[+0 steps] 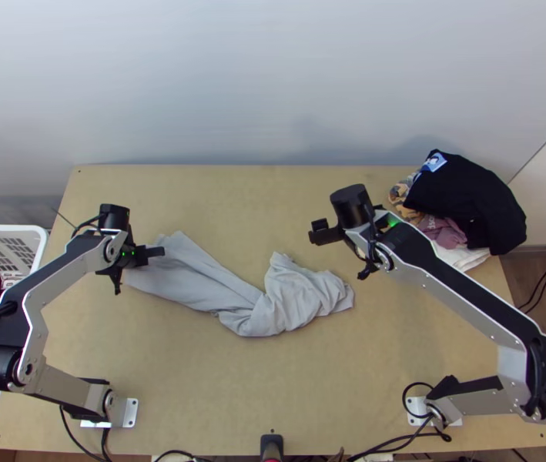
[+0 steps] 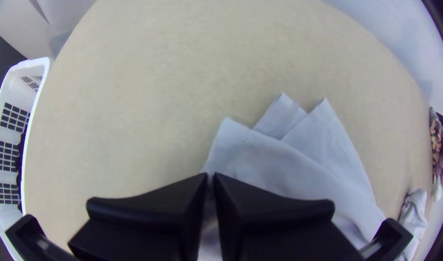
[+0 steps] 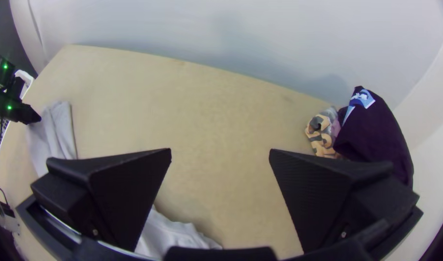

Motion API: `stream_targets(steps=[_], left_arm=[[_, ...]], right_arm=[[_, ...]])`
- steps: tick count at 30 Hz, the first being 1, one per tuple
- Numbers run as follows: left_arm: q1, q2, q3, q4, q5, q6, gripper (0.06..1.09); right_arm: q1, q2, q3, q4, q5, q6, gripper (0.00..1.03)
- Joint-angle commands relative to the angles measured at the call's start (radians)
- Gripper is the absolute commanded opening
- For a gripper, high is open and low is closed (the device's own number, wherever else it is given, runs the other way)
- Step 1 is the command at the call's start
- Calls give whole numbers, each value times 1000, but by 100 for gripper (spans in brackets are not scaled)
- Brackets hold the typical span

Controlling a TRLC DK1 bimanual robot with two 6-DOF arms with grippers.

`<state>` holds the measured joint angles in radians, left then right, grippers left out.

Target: Fold the t-shirt

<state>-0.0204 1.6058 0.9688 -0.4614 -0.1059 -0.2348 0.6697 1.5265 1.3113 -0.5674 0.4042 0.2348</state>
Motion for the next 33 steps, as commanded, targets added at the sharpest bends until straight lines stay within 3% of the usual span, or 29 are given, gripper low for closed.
stream_targets(steps=[1,14,23,33], left_arm=[[2,-47,-44,4,3,-1,10],[28,-199,-45,-60,5,-8,10],[23,-227,-47,-82,5,-29,10],[17,-234,-44,-89,5,-47,10]], right_arm=[[28,55,39,-69,-51,5,90],[116,291,178,-137,-360,127,90],[139,443,290,-154,-435,156,90],[156,500,281,-170,-438,159,85]])
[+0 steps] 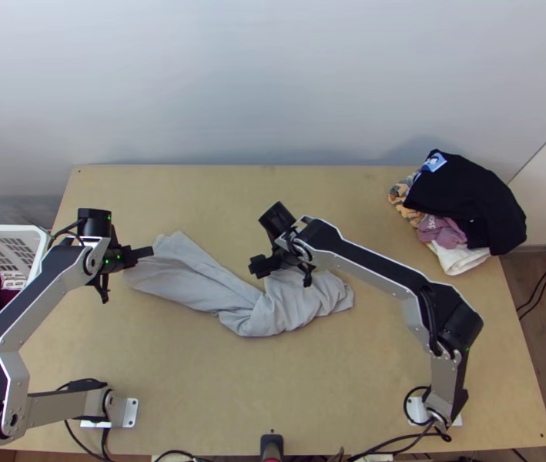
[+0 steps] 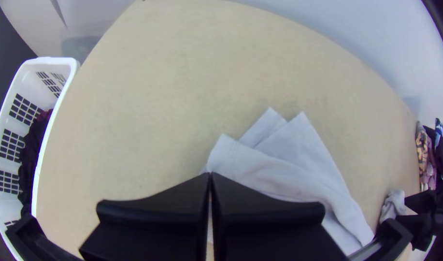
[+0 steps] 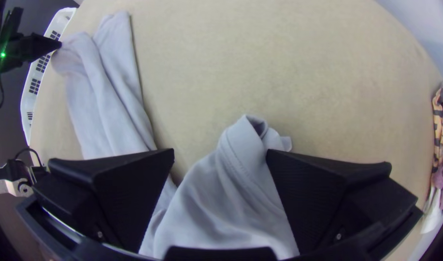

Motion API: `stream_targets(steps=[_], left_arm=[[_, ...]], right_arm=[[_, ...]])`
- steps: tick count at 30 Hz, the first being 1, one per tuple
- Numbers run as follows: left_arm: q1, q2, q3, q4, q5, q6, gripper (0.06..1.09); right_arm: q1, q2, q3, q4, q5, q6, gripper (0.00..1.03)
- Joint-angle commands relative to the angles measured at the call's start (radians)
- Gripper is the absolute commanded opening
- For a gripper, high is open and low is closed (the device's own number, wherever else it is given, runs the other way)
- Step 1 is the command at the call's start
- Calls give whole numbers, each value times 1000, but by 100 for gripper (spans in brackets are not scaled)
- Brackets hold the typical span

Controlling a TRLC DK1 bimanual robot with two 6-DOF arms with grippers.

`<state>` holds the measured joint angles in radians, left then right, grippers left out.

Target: Fold the t-shirt

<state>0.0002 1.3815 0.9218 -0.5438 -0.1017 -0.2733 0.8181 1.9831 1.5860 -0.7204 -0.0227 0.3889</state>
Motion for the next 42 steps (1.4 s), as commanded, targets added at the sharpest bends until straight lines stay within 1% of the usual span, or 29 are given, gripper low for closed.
stream_targets(steps=[1,2,4,5,6,8,9,10,12,14,15,17,18,22,25,28,30,31,33,38,41,42], left_arm=[[-2,-12,2,-8,0,-7,10],[1,-12,2,-8,0,-7,10],[4,-15,0,-10,0,-6,10],[6,-15,0,-12,0,-6,10],[7,-15,-1,-13,0,-6,10],[7,-18,-3,-13,0,-4,10],[7,-19,-5,-13,0,-4,10],[7,-21,-5,-13,0,-4,10],[7,-24,-6,-13,0,-4,10],[7,-29,-11,-13,0,-4,10],[7,-32,-14,-13,0,-6,10],[7,-35,-23,-13,0,-6,10],[7,-38,-26,-13,0,-7,10],[18,-73,2,-13,0,-23,10],[35,-107,71,-33,0,-27,10],[61,-111,169,-84,8,-27,10],[96,-108,238,-122,66,-29,9],[107,-107,270,-137,79,-32,9],[127,-104,348,-163,80,-44,9],[182,-79,585,-228,99,-87,9],[216,-47,743,-262,99,-113,9],[228,-33,799,-275,100,-122,9]], right_arm=[[4,45,2,-20,-11,5,85],[4,46,0,-25,-11,5,84],[1,48,0,-27,-11,5,76],[0,51,3,-27,-11,5,69],[-7,54,9,-27,-11,2,58],[-17,59,20,-27,-11,-4,32],[-25,59,31,-27,-10,-13,21],[-30,57,34,-33,-8,-12,20],[-45,37,35,-39,0,-12,13],[-57,2,35,-39,20,-21,5],[-65,-13,39,-39,44,-22,3],[-71,-44,43,-39,107,-31,3],[-82,-61,48,-39,118,-33,3],[-135,-122,94,-56,122,-31,3],[-174,-148,172,-123,135,-38,3],[-212,-173,249,-166,148,-38,3],[-235,-199,289,-169,178,-48,3],[-249,-210,310,-172,179,-48,3],[-275,-227,351,-183,181,-51,3],[-320,-253,488,-226,224,-85,3],[-326,-271,565,-225,302,-137,3],[-326,-279,588,-218,342,-163,3]])
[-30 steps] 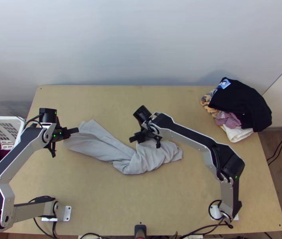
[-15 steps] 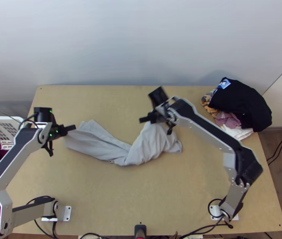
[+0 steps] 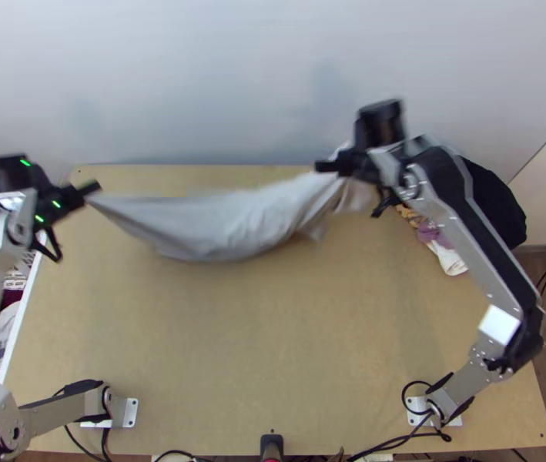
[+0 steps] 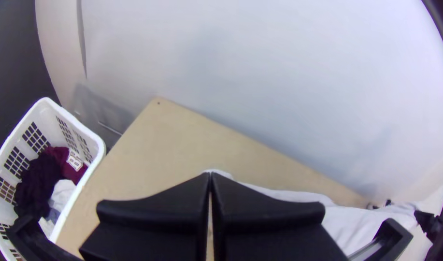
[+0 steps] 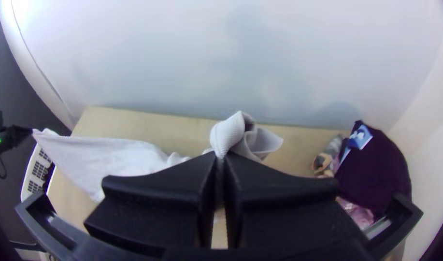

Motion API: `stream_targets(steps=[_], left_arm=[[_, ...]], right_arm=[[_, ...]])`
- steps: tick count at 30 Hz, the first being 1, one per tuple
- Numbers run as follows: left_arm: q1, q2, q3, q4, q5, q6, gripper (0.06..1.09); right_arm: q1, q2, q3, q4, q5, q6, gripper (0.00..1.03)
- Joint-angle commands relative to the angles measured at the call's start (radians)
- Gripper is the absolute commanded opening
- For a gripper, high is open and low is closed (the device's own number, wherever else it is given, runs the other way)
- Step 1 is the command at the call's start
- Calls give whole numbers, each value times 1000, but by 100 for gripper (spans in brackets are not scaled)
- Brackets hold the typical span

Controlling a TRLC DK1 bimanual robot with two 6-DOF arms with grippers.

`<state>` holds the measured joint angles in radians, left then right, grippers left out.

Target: Fold the t-shirt

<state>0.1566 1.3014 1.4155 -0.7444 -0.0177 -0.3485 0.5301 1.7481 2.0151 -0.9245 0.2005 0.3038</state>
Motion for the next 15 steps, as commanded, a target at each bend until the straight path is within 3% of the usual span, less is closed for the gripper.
stream_targets(steps=[1,9,15], left_arm=[[81,59,358,-89,15,-55,9],[136,101,701,-170,15,-87,9],[138,61,789,-237,24,-84,9]], right_arm=[[-36,-53,180,-8,151,-101,3],[-28,-176,200,124,327,-226,3],[-9,-274,163,108,341,-227,3]])
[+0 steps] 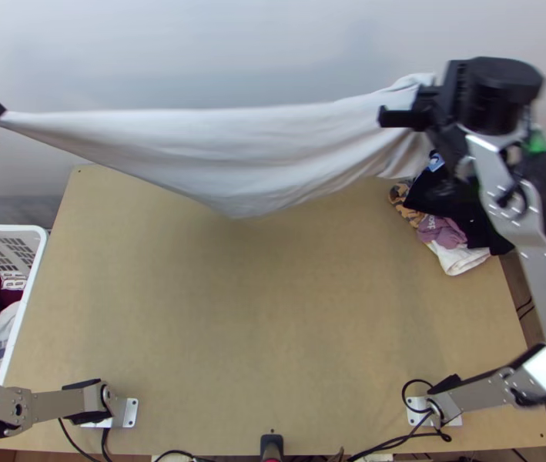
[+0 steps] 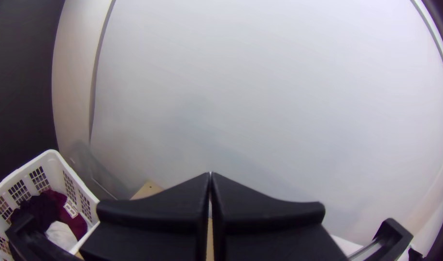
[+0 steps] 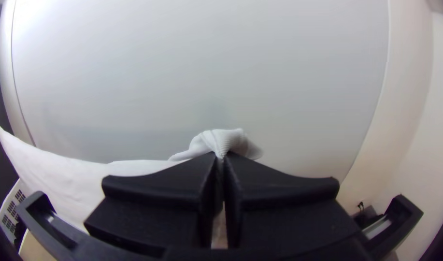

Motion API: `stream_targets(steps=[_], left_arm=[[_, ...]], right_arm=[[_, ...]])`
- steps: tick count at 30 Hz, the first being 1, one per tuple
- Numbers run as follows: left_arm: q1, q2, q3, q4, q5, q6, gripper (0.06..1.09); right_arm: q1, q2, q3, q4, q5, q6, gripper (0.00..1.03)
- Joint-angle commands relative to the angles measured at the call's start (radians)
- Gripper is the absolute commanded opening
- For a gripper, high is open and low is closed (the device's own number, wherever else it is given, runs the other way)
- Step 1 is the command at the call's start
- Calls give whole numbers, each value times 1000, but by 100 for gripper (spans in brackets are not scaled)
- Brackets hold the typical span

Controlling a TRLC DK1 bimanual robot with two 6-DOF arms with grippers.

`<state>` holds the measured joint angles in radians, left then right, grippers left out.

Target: Fold the t-shirt

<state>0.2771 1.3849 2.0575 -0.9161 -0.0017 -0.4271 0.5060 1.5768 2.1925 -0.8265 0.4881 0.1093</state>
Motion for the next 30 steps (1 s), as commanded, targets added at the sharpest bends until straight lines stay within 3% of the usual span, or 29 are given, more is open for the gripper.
stream_targets(steps=[1,13,19,25,27,30], left_arm=[[16,-40,147,-76,23,-4,9],[16,-216,147,-222,112,36,9],[14,-308,47,-371,181,83,9],[10,-386,-281,-208,187,123,9],[16,-366,-353,-110,186,123,9],[11,-284,-399,5,180,111,9]], right_arm=[[19,-124,-23,4,55,-33,3],[160,-320,-102,-229,60,-13,3],[160,-397,-229,-335,-60,96,3],[181,-439,-448,-298,-117,128,3],[121,-432,-520,-255,-143,124,3],[-41,-405,-619,-137,-275,99,3]])
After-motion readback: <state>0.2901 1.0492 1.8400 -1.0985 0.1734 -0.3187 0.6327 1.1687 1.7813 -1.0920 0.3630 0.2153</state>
